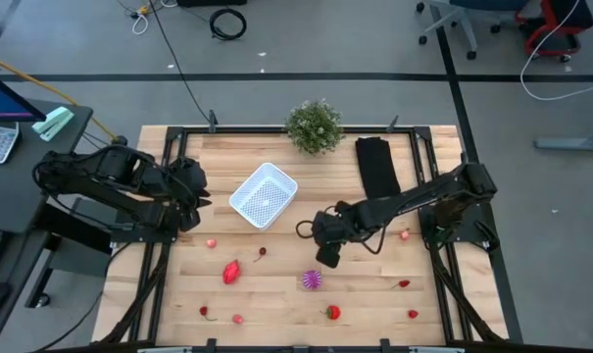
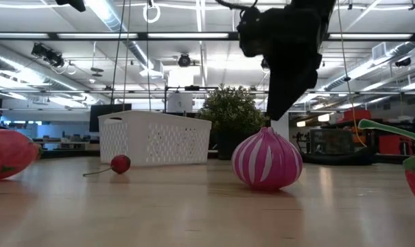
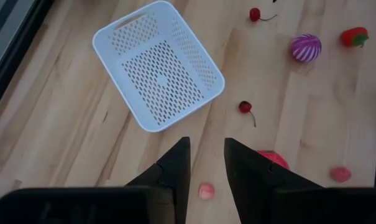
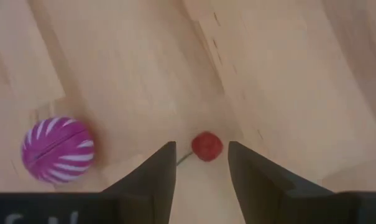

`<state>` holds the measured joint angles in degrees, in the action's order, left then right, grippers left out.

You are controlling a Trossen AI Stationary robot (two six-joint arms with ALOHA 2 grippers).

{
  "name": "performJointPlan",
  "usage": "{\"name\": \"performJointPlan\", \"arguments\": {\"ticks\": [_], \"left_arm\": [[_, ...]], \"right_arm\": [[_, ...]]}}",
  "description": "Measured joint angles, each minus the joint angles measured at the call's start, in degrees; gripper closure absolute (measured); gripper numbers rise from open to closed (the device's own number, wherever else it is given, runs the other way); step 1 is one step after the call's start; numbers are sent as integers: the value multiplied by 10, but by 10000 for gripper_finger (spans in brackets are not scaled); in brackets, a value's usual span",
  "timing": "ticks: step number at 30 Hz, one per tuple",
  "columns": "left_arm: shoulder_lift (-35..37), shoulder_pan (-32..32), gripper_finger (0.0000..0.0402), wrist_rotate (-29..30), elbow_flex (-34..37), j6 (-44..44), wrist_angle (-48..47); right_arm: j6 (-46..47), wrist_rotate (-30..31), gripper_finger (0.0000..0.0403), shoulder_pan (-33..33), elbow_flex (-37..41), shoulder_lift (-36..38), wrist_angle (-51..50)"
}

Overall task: Pick and placing Produce into tupperware
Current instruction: Put the red cherry into the white basket

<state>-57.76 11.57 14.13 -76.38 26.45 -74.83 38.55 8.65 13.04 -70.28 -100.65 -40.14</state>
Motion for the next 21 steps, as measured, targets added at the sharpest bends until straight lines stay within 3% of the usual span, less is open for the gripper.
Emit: {"name": "performJointPlan", "arguments": {"ticks": [8, 21], "left_arm": [[0, 0, 301, 0, 0, -1, 0], [0, 0, 305, 2, 0, -1, 0]], "right_arm": [[102, 21, 249, -2, 0, -61, -1], [149, 13, 249, 4, 0, -82, 11]]}}
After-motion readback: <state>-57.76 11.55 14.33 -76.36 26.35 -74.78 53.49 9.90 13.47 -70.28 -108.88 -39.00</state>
